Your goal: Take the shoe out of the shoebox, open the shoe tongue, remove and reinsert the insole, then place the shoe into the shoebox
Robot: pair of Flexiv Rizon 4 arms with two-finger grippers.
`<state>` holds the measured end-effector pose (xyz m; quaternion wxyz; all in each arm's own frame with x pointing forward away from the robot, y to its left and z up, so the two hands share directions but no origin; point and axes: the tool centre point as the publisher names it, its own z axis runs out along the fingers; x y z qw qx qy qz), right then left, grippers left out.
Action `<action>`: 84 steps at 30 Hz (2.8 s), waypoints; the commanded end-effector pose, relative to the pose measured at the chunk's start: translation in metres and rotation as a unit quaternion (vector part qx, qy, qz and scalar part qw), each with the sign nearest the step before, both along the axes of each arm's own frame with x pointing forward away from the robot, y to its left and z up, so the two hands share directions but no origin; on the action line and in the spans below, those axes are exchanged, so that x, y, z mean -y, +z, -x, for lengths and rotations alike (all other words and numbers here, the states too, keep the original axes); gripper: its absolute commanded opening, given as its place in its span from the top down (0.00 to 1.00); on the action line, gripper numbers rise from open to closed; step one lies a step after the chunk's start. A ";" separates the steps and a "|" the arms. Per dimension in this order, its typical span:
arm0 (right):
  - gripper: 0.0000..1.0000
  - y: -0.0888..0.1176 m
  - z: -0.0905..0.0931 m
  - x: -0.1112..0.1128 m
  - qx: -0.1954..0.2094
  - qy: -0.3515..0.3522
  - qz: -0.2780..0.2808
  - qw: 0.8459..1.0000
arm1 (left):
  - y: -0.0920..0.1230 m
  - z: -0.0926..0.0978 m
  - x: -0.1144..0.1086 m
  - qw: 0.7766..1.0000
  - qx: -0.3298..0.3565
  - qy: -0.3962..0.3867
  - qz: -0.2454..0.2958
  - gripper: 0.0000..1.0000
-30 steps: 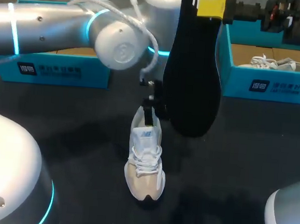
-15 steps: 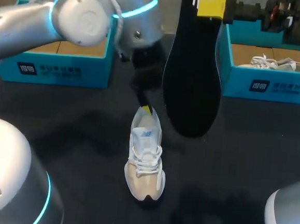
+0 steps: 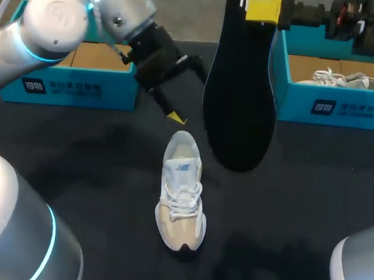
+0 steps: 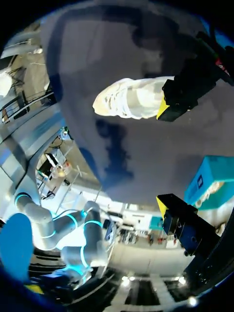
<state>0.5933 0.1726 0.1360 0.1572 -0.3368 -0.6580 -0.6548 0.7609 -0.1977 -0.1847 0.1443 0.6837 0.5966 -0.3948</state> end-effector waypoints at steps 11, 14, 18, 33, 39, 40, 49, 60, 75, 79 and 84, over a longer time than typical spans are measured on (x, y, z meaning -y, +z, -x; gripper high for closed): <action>1.00 -0.002 0.008 -0.006 0.001 -0.006 -0.005 1.000 | 0.031 -0.001 -0.007 0.954 0.022 -0.004 0.298 0.00; 1.00 -0.002 0.008 -0.006 0.001 -0.006 -0.005 1.000 | 0.038 -0.009 -0.003 0.949 0.043 0.008 0.311 0.00; 1.00 -0.002 0.008 -0.006 0.001 -0.006 -0.005 1.000 | 0.038 -0.009 -0.003 0.949 0.043 0.008 0.311 0.00; 1.00 -0.002 0.008 -0.006 0.001 -0.006 -0.005 1.000 | 0.038 -0.010 -0.004 0.948 0.076 0.021 0.309 0.00; 1.00 -0.002 0.008 -0.006 0.001 -0.006 -0.005 1.000 | 0.047 -0.012 -0.005 0.939 0.116 0.039 0.322 0.00; 1.00 -0.002 0.008 -0.006 0.001 -0.006 -0.005 1.000 | 0.048 -0.012 -0.005 0.937 0.129 0.045 0.323 0.00; 1.00 -0.002 0.008 -0.006 0.001 -0.006 -0.005 1.000 | 0.047 -0.016 -0.008 0.925 0.142 0.070 0.346 0.00; 1.00 -0.002 0.008 -0.006 0.001 -0.006 -0.005 1.000 | 0.047 -0.020 -0.011 0.927 0.138 0.044 0.345 0.00; 1.00 -0.012 -0.024 -0.009 -0.072 -0.021 0.001 0.997 | 0.047 -0.020 -0.011 0.927 0.138 0.044 0.345 0.00; 1.00 -0.018 -0.044 -0.012 -0.094 -0.013 -0.016 0.995 | 0.047 -0.020 -0.011 0.927 0.138 0.044 0.345 0.00; 1.00 -0.025 -0.082 -0.012 -0.123 -0.004 -0.027 0.992 | 0.047 -0.020 -0.011 0.927 0.138 0.044 0.345 0.00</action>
